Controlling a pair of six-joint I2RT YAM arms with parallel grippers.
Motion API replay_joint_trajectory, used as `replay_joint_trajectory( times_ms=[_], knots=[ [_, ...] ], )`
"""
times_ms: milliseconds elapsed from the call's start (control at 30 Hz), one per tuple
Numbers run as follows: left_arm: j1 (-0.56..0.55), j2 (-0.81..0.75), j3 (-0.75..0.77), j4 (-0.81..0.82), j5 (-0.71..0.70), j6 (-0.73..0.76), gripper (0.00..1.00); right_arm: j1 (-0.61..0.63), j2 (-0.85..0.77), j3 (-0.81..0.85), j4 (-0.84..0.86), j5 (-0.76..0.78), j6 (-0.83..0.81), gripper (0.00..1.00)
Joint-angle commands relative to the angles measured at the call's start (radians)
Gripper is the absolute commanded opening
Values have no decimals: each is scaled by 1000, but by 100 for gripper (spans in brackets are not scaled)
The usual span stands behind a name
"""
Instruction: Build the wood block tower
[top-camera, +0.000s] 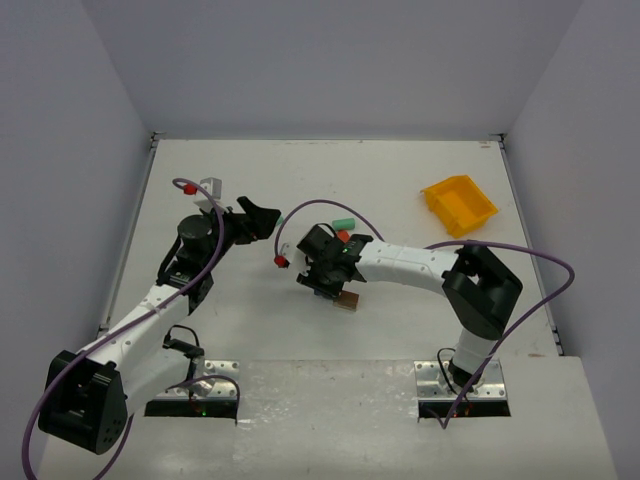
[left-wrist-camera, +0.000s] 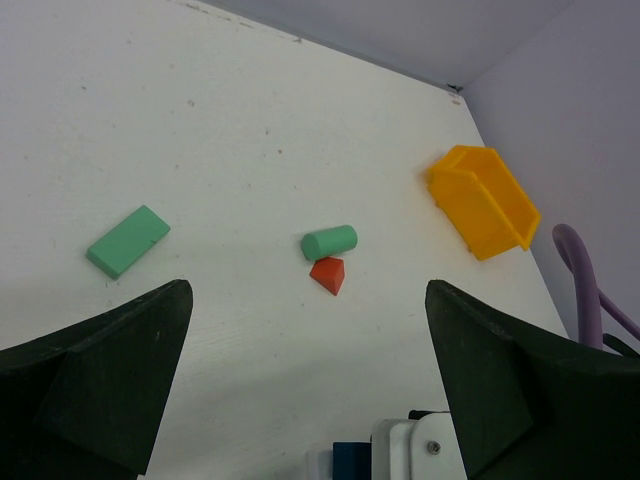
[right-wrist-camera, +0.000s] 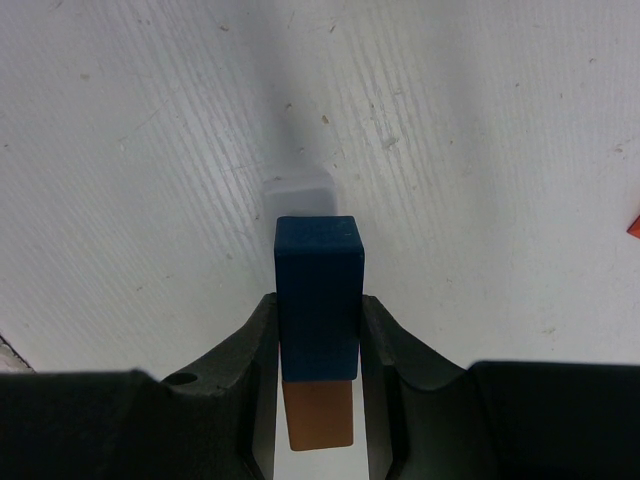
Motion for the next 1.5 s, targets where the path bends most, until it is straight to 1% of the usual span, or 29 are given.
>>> replay_joint_trajectory(
  times_ms=[0, 1467],
  knots=[
    [13, 2, 12, 48, 14, 2, 100, 8, -11, 23, 17, -4, 18, 19],
    [13, 11, 12, 55, 28, 2, 100, 8, 25, 26, 55, -1, 3, 23]
  ],
)
